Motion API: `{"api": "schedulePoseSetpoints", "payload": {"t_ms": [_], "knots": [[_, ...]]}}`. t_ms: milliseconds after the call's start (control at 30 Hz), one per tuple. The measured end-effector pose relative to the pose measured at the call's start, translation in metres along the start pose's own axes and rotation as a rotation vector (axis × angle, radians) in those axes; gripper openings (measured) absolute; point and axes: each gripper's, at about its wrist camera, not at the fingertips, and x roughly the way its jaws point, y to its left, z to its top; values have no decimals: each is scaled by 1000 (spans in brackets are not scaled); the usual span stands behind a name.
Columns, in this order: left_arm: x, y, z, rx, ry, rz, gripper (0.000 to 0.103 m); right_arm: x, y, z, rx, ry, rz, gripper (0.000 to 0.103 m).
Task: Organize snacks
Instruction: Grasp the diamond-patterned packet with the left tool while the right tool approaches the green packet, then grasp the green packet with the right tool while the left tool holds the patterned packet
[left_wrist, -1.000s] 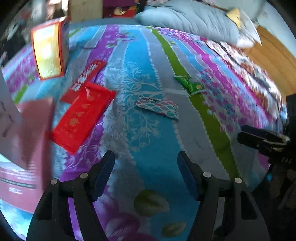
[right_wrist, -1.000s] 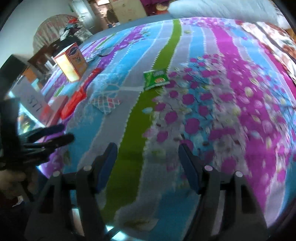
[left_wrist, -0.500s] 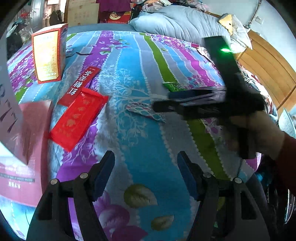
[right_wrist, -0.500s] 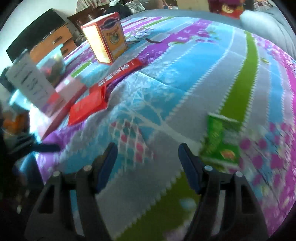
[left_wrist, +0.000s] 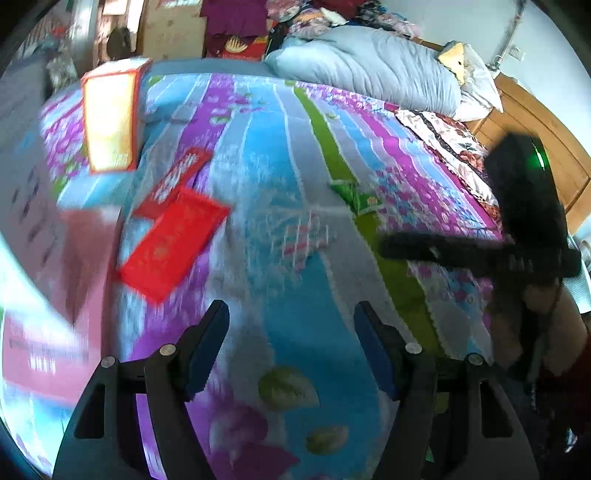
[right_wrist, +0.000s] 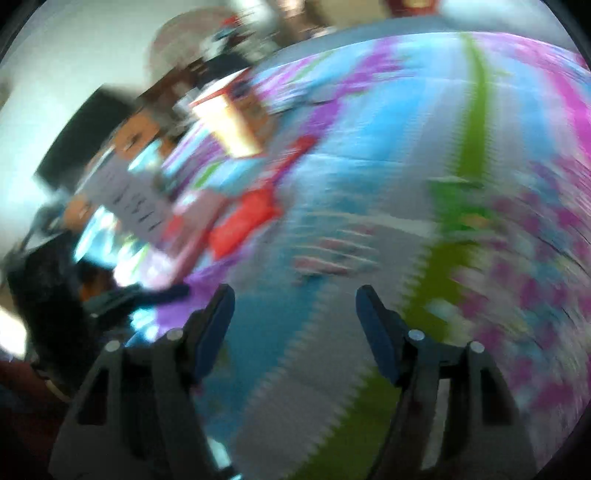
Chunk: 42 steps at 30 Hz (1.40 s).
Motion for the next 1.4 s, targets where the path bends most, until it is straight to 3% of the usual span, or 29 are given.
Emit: {"api": "schedulePoseSetpoints", "payload": {"t_ms": [133, 233, 400, 567, 633, 700, 800, 867, 1000, 1233, 1400], "knots": [[30, -5, 29, 80, -31, -35, 71, -20, -28, -20, 116, -34, -32, 71], [64, -9, 42, 143, -7, -44, 71, -29, -37, -27, 144, -48, -41, 71], [95, -17, 42, 232, 54, -68, 71, -43, -47, -23, 150, -74, -36, 71], [107, -25, 37, 289, 74, -32, 71, -41, -49, -20, 153, -85, -35, 71], [109, -23, 39, 278, 72, -19, 62, -37, -46, -17, 153, -89, -32, 71], [110, -20, 42, 252, 73, -12, 46, -35, -43, -13, 143, -94, -37, 71], [110, -18, 44, 239, 75, -4, 36, -32, -38, -8, 119, -102, -70, 71], [105, -19, 42, 240, 70, 14, 34, -30, -37, 0, 99, -109, -91, 71], [85, -21, 37, 213, 42, 25, 33, -20, -40, 23, 24, -105, -149, 71], [39, -20, 28, 145, -4, 76, 33, 32, -47, 72, -129, -35, -320, 70], [18, -14, 34, 108, -44, 107, 33, 66, -62, 80, -136, 43, -395, 69]]}}
